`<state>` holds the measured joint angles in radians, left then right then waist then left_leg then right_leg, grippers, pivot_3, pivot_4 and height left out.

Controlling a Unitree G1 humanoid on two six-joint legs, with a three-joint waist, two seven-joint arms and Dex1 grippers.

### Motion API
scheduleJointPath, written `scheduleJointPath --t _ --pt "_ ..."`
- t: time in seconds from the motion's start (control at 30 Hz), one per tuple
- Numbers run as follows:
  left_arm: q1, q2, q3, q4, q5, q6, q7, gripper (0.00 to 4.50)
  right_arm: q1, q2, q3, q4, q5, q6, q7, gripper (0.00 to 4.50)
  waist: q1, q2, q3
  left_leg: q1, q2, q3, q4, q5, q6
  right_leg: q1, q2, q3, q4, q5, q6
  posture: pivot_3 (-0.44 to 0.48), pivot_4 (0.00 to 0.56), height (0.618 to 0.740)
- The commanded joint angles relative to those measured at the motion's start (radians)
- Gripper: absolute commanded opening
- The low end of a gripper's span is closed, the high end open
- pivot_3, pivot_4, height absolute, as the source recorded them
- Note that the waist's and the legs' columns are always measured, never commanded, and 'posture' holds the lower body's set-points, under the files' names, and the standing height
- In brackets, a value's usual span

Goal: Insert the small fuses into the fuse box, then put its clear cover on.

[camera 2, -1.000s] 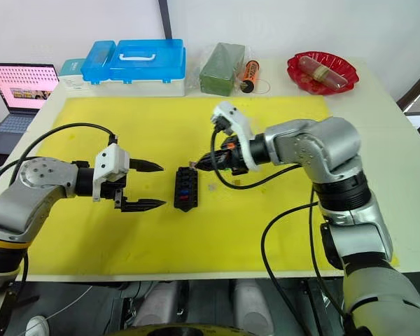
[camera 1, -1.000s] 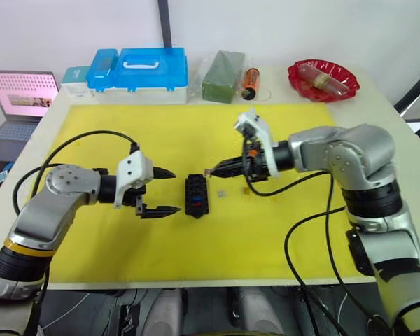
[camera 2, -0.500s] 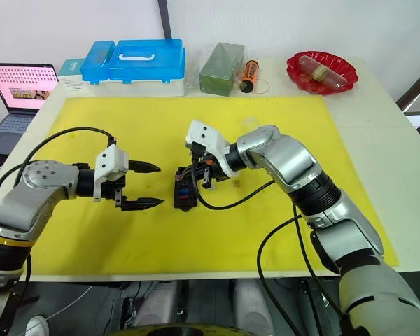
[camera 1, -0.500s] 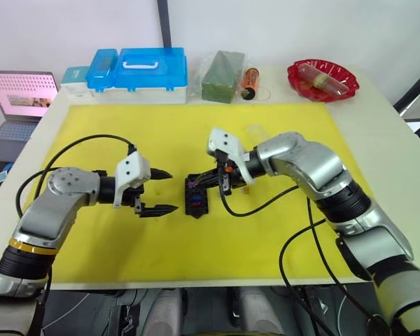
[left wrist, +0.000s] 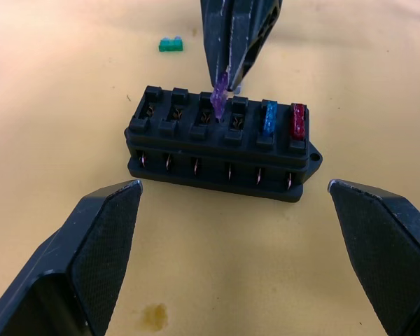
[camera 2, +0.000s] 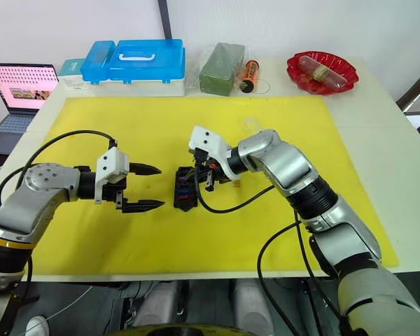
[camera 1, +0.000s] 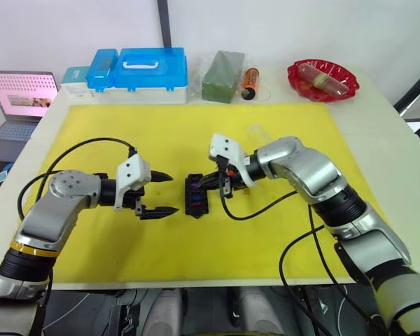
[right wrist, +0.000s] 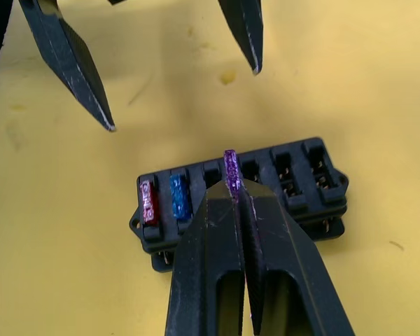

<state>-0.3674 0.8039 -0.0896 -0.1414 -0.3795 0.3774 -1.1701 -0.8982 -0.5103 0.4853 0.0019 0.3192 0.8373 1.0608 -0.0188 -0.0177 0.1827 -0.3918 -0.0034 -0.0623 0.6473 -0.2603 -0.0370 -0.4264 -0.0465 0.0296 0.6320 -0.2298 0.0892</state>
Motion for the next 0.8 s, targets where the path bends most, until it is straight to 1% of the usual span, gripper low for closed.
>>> scheduleJointPath --t 0.03,0.8 --pt "-0.013 0.003 0.012 -0.029 0.004 -0.009 0.001 4.5 -0.004 0.008 -0.017 -0.021 -0.004 -0.007 0.011 0.01 0.0 0.0 0.0 0.0 0.0 0.0 0.0 0.0 0.0 0.0 0.0 0.0 0.0 0.0 0.0 0.0 0.15 0.74" --pt "-0.008 0.001 0.009 -0.037 0.003 -0.006 0.003 4.5 -0.003 0.029 -0.051 -0.053 0.018 0.033 0.007 0.01 0.0 0.0 0.0 0.0 0.0 0.0 0.0 0.0 0.0 0.0 0.0 0.0 0.0 0.0 0.0 0.0 0.15 0.74"
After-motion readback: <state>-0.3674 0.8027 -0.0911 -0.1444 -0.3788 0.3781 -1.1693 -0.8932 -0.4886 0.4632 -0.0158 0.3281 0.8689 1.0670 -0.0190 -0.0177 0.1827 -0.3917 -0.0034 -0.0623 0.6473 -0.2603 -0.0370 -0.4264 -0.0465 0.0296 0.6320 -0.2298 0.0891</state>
